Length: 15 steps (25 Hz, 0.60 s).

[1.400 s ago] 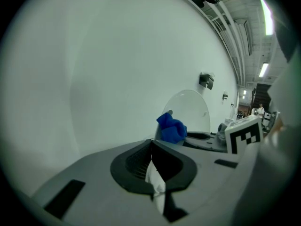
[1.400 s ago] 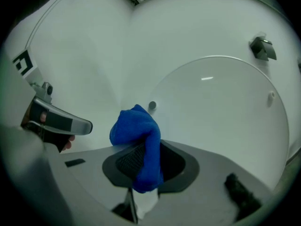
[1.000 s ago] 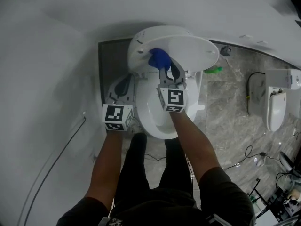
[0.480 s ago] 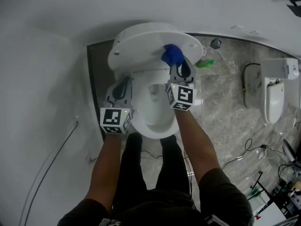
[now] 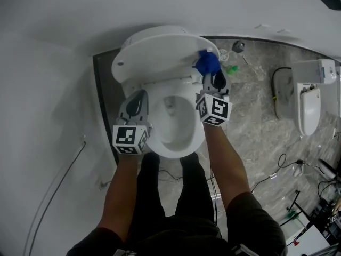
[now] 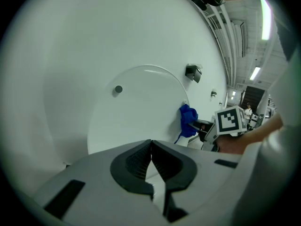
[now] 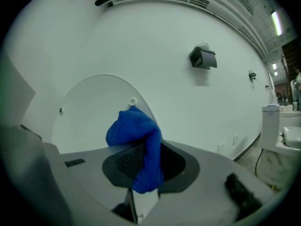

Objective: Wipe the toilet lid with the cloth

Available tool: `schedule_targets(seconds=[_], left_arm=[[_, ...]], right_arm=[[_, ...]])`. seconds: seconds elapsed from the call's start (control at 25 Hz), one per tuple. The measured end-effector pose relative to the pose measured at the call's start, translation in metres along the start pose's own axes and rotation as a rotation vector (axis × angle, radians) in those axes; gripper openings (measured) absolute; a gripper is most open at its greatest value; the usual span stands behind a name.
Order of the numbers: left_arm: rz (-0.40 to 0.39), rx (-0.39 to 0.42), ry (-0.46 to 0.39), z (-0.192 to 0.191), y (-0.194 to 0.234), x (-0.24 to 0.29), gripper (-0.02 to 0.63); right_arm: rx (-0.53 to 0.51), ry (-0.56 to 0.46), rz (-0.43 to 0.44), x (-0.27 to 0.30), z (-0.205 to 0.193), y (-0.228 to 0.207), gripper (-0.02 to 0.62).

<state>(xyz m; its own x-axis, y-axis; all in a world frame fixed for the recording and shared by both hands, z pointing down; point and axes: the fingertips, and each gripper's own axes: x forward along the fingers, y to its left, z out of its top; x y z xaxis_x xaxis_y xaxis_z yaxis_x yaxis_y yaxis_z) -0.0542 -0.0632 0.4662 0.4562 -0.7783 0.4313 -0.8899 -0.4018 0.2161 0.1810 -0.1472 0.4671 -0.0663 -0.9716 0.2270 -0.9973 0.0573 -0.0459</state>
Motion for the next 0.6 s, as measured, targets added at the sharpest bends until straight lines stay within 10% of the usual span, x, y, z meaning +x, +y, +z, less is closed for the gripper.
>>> schedule_targets(seconds=[0.24, 0.6], left_arm=[[0.012, 0.014, -0.006, -0.005, 0.014, -0.009, 0.011], [0.104, -0.011, -0.011, -0.016, 0.078, -0.046, 0.012]], right_arm=[[-0.05, 0.002, 0.086, -0.019, -0.005, 0.049, 0.078], [-0.108, 0.112, 0.442, -0.045, -0.06, 0.223, 0.08]])
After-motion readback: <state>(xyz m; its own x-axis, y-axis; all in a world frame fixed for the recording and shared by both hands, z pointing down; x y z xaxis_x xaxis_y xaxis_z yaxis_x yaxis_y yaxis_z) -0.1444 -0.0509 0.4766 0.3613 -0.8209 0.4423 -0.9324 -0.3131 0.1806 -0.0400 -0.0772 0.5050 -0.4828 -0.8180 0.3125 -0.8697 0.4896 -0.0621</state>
